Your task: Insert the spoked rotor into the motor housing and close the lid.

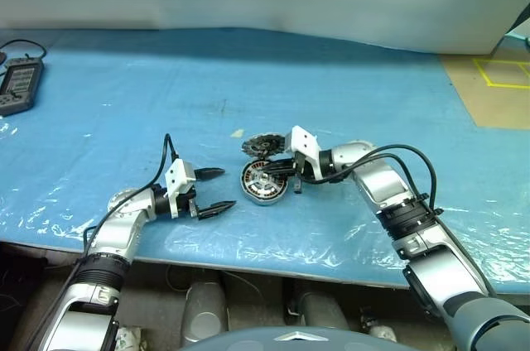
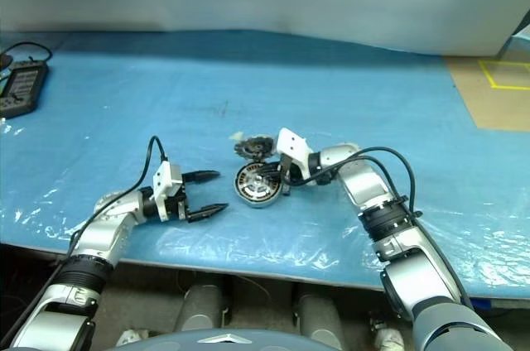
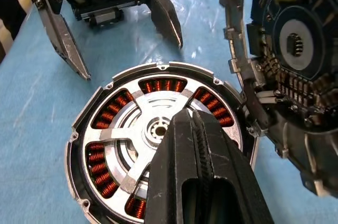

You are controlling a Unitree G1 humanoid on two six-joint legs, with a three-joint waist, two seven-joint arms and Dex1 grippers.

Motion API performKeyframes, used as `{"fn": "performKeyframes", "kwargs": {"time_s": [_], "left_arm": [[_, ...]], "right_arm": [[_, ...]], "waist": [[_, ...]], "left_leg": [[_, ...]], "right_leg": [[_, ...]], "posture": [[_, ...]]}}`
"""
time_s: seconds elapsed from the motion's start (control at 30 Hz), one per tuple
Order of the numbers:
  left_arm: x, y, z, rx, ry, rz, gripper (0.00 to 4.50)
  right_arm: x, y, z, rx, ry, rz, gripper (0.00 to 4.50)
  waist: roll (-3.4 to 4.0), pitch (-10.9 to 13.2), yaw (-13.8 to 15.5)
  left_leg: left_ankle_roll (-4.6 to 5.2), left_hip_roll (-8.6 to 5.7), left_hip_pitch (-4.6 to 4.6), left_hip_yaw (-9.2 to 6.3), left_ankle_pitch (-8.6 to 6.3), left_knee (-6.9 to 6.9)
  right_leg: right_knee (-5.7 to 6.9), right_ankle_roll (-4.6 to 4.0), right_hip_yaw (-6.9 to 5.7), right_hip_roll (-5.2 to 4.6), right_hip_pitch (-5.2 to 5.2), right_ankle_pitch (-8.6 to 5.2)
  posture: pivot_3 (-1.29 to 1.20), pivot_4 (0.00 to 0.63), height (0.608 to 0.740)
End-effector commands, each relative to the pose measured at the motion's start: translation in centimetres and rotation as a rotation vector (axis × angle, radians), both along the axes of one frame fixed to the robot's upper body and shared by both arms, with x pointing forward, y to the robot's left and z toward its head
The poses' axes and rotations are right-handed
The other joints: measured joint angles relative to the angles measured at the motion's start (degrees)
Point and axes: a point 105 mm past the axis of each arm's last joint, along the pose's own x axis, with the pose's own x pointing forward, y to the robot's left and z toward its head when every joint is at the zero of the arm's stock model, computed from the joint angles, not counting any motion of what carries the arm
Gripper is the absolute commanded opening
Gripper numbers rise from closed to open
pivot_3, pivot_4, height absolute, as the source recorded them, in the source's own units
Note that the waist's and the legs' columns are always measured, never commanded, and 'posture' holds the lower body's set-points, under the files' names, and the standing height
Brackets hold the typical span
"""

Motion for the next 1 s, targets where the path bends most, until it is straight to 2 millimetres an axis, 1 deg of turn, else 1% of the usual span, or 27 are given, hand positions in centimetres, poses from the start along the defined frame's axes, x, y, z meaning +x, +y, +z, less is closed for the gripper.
{"fn": "performKeyframes", "kwargs": {"time_s": [0.03, 0.07, 0.1, 0.2, 0.27, 0.33, 0.4, 0.47, 0.53, 0.57, 0.63, 0.7, 0.77, 0.83, 0.9, 0.97, 1.0], "left_arm": [[0.1, 0.1, 0.7, 0.001, -0.034, -0.001, 4.50], [0.1, 0.1, 0.7, 0.001, -0.034, -0.001, 4.50], [0.1, 0.1, 0.7, 0.001, -0.034, -0.001, 4.50], [0.2, 0.1, 0.7, 0.002, -0.035, -0.001, 4.50], [0.2, 0.1, 0.7, 0.000, -0.035, -0.001, 4.50], [0.3, 0.2, 0.7, -0.001, -0.035, 0.001, 4.50], [0.4, 0.2, 0.8, -0.002, -0.036, 0.003, 4.50], [0.4, 0.3, 0.8, -0.003, -0.036, 0.006, 4.50], [0.4, 0.4, 0.8, -0.004, -0.035, 0.008, 4.50], [0.4, 0.4, 0.8, -0.005, -0.035, 0.008, 4.50], [0.3, 0.4, 0.8, -0.007, -0.034, 0.007, 4.50], [0.3, 0.3, 0.9, -0.009, -0.033, 0.006, 4.50], [0.3, 0.3, 0.9, -0.012, -0.033, 0.004, 4.50], [0.3, 0.3, 1.0, -0.015, -0.033, 0.004, 4.50], [0.3, 0.3, 1.0, -0.015, -0.035, 0.007, 4.50], [0.3, 0.4, 1.0, -0.015, -0.036, 0.011, 4.50], [0.2, 0.5, 1.0, -0.016, -0.036, 0.014, 4.50]], "right_arm": [[-0.5, 0.6, 1.2, 0.106, 0.035, -0.002, 0.01], [-0.5, 0.7, 2.3, 0.163, 0.037, -0.004, 0.01], [-0.5, 0.7, 3.0, 0.196, 0.040, -0.005, 0.01], [-1.2, 0.4, 6.0, 0.295, 0.024, 0.022, 0.01], [-1.8, -0.2, 6.7, 0.301, 0.023, 0.030, 0.01], [-2.6, -1.2, 6.5, 0.269, 0.039, 0.035, 0.01], [-3.1, -2.5, 5.8, 0.225, 0.076, 0.023, 0.01], [-2.6, -4.1, 4.4, 0.164, 0.105, -0.037, 0.01], [-1.2, -5.9, 2.9, 0.079, 0.084, -0.132, 0.01], [-0.2, -6.5, 2.6, 0.062, 0.067, -0.180, 0.01], [2.1, -7.0, 3.1, 0.084, 0.015, -0.270, 0.01], [4.1, -6.8, 4.0, 0.115, -0.049, -0.319, 0.01], [5.2, -6.1, 4.8, 0.136, -0.077, -0.317, 0.01], [5.8, -5.3, 5.3, 0.151, -0.091, -0.289, 0.01], [6.7, -4.0, 6.1, 0.171, -0.109, -0.270, 0.01], [6.9, -2.6, 6.7, 0.191, -0.112, -0.225, 0.01], [6.5, -1.8, 7.0, 0.209, -0.098, -0.181, 0.01]], "waist": [[0.00, 0.00, -0.01], [0.00, 0.00, -0.01], [0.00, 0.00, 0.00], [0.01, 0.00, 0.02], [0.00, 0.00, 0.12], [0.00, 0.00, 0.20], [0.00, 0.00, 0.37], [0.00, 0.00, 0.29], [0.00, 0.00, 0.08], [0.00, 0.00, -0.08], [0.00, 0.00, -0.50], [0.00, 0.00, -1.22], [0.00, 0.00, -1.67], [0.01, 0.00, -1.49], [0.01, 0.00, -1.38], [0.01, 0.00, -1.37], [0.01, 0.00, -1.36]], "left_leg": [[0.01, 0.01, 0.02, 0.00, -0.01, 0.00], [0.03, 0.01, 0.02, 0.00, -0.02, 0.00], [0.03, 0.01, 0.02, 0.00, -0.02, 0.00], [0.03, 0.01, -0.02, 0.00, -0.02, 0.00], [0.04, 0.01, -0.03, 0.00, -0.02, -0.01], [0.03, 0.00, -0.02, 0.00, -0.02, -0.01], [0.03, 0.00, -0.02, -0.01, -0.02, 0.00], [0.03, -0.01, -0.01, -0.01, -0.02, 0.00], [0.03, -0.01, -0.01, -0.01, -0.02, 0.01], [0.02, -0.01, 0.01, 0.00, -0.01, 0.01], [0.01, -0.01, 0.08, 0.00, -0.01, 0.03], [-0.01, -0.01, 0.06, 0.01, 0.01, 0.03], [-0.07, -0.01, 0.03, 0.03, 0.04, 0.05], [-0.10, 0.01, -0.01, 0.03, 0.06, 0.05], [-0.09, 0.01, -0.05, 0.04, 0.06, 0.04], [-0.07, 0.02, -0.13, 0.04, 0.05, 0.06], [-0.04, 0.02, -0.16, 0.04, 0.03, 0.06]], "right_leg": [[0.01, 0.00, 0.00, 0.00, 0.01, 0.00], [0.01, 0.00, 0.00, 0.01, 0.01, 0.00], [0.01, 0.00, 0.00, 0.01, 0.00, 0.00], [0.01, 0.00, 0.00, 0.01, -0.04, 0.00], [0.00, 0.00, -0.01, 0.01, -0.04, 0.00], [0.00, 0.00, -0.01, 0.00, -0.02, 0.00], [-0.02, 0.00, -0.02, -0.02, 0.01, 0.00], [-0.04, 0.00, -0.01, -0.02, 0.03, 0.00], [-0.03, 0.01, 0.00, -0.02, 0.02, 0.00], [-0.01, 0.01, 0.01, -0.02, 0.02, 0.00], [0.02, 0.01, 0.01, -0.01, 0.03, 0.00], [0.08, 0.00, 0.00, -0.01, -0.03, 0.00], [0.15, 0.00, 0.02, 0.00, -0.10, 0.01], [0.16, -0.02, -0.01, 0.01, -0.12, 0.00], [0.12, -0.06, -0.05, 0.00, -0.11, -0.03], [0.11, -0.06, -0.06, -0.01, -0.17, -0.03], [0.11, -0.06, -0.07, 0.00, -0.19, -0.03]], "posture": [[0.00, 0.150, 0.740], [0.00, 0.150, 0.740], [0.00, 0.150, 0.740], [0.00, 0.150, 0.740], [0.00, 0.150, 0.740], [0.00, 0.150, 0.740], [0.00, 0.150, 0.740], [0.00, 0.150, 0.740], [0.00, 0.150, 0.740], [0.00, 0.150, 0.740], [0.00, 0.150, 0.740], [0.00, 0.150, 0.740], [0.00, 0.150, 0.740], [0.00, 0.150, 0.740], [0.00, 0.150, 0.740], [0.00, 0.150, 0.740], [0.00, 0.150, 0.740]]}}
